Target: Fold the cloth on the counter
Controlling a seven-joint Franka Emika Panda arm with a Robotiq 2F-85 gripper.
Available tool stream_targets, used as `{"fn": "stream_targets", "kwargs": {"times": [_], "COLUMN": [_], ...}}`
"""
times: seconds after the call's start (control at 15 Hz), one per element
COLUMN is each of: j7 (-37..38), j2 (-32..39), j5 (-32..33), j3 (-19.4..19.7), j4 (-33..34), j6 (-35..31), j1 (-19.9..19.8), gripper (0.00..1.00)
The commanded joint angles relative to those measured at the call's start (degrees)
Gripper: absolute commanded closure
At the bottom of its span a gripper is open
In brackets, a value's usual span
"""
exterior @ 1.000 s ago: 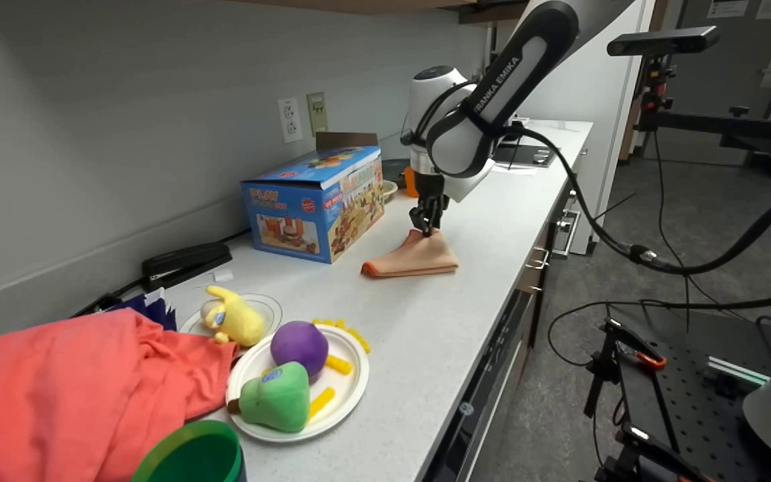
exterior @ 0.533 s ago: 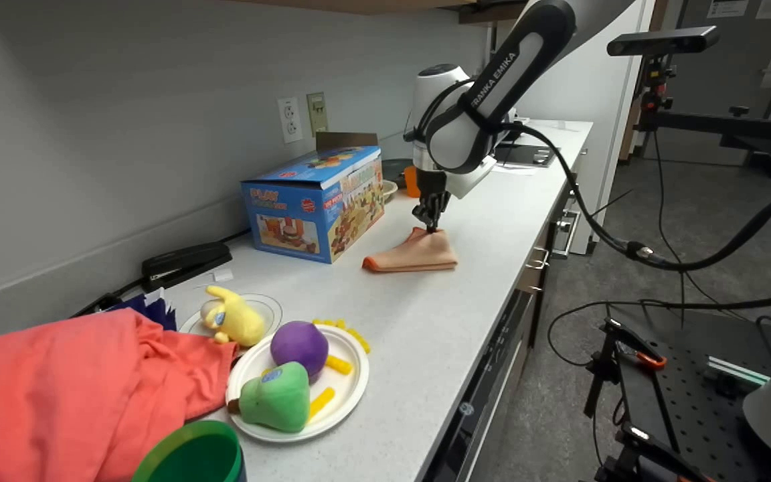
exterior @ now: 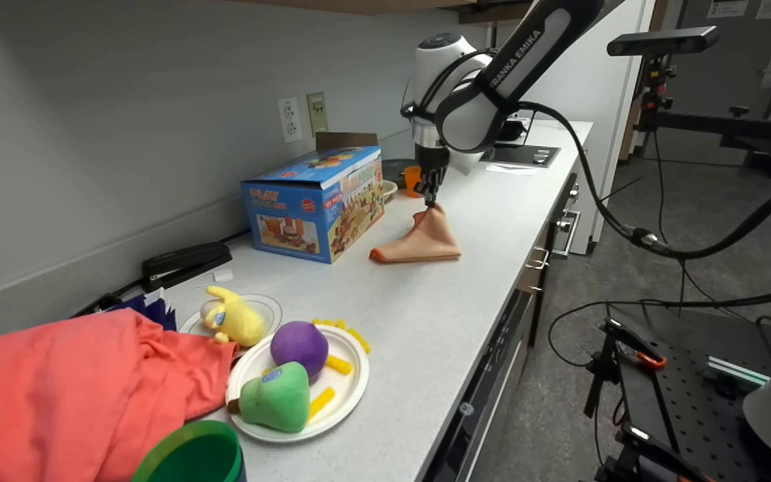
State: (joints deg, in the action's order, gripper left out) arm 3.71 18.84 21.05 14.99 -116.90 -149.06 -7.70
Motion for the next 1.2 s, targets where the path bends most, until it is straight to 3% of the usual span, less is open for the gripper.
{"fn": "stream_targets", "kwargs": {"times": [0.0, 0.73, 1.13], "j7": [-2.2, -12.5, -17.5], "j2": [-4.4, -9.8, -8.5], "j5": [1.4, -3.1, -6.1], "j3": [-0.8, -9.1, -12.8], "j4": [-1.9, -4.4, -5.1], "j6": [0.5, 0.7, 0.6], "j1": [1.0, 2.0, 3.3], "gripper": [0.99, 0.99, 0.99]}}
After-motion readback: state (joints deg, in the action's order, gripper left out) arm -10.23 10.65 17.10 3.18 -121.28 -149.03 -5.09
